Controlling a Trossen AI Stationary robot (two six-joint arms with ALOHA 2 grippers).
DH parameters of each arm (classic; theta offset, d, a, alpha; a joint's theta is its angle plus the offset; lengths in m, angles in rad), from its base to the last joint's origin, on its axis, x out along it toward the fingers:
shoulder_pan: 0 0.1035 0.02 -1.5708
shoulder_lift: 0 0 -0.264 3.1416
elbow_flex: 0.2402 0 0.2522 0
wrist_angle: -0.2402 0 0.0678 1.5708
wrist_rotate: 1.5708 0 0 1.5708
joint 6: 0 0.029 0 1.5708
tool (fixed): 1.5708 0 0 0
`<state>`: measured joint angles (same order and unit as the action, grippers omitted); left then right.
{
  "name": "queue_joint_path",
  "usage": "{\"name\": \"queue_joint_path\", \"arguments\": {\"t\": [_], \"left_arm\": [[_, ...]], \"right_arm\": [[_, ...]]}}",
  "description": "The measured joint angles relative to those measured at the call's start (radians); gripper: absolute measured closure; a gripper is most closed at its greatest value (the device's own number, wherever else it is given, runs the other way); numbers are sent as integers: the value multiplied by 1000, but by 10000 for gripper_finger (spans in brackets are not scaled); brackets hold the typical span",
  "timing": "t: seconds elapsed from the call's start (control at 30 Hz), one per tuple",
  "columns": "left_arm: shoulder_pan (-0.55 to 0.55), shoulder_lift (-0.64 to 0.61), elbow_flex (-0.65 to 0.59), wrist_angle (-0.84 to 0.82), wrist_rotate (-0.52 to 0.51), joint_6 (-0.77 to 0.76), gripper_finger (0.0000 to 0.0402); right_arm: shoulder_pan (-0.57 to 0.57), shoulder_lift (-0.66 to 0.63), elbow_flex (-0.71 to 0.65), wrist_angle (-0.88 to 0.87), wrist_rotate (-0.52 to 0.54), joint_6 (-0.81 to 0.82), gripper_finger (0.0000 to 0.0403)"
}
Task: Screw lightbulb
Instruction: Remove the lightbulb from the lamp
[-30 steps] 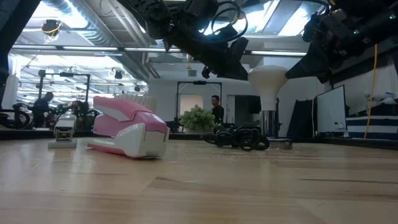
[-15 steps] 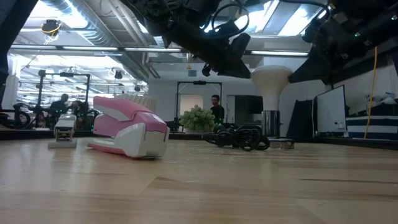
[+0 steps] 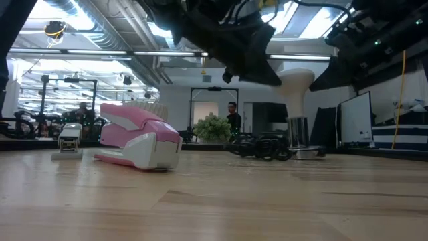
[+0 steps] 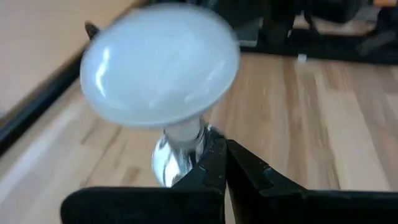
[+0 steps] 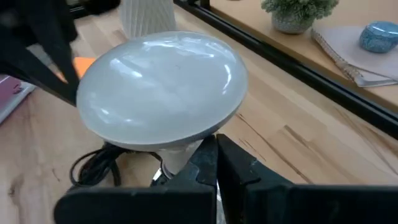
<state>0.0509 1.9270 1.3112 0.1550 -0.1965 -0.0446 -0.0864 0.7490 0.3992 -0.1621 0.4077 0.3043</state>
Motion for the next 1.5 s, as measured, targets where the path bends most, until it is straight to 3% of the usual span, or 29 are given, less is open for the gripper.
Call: {"name": "queue_joint_path", "arguments": {"t": [0.27,0.57,0.87,1.13,1.5], "left_arm": [[-29,-4,2,21,-45,-6,401],[-28,-42,2,40,-59,-1,401],[-30,-135,3,46,-64,45,401],[36,-131,4,78,-96,75,401],[105,-49,3,71,-51,67,401]], "right_arm": [[0,1,0,8,-11,-21,400],[1,-8,-1,-10,-170,-6,400],[1,-173,34,-215,-228,15,400],[2,-285,51,-167,-344,33,400],[17,-144,47,-96,-348,47,400]]}}
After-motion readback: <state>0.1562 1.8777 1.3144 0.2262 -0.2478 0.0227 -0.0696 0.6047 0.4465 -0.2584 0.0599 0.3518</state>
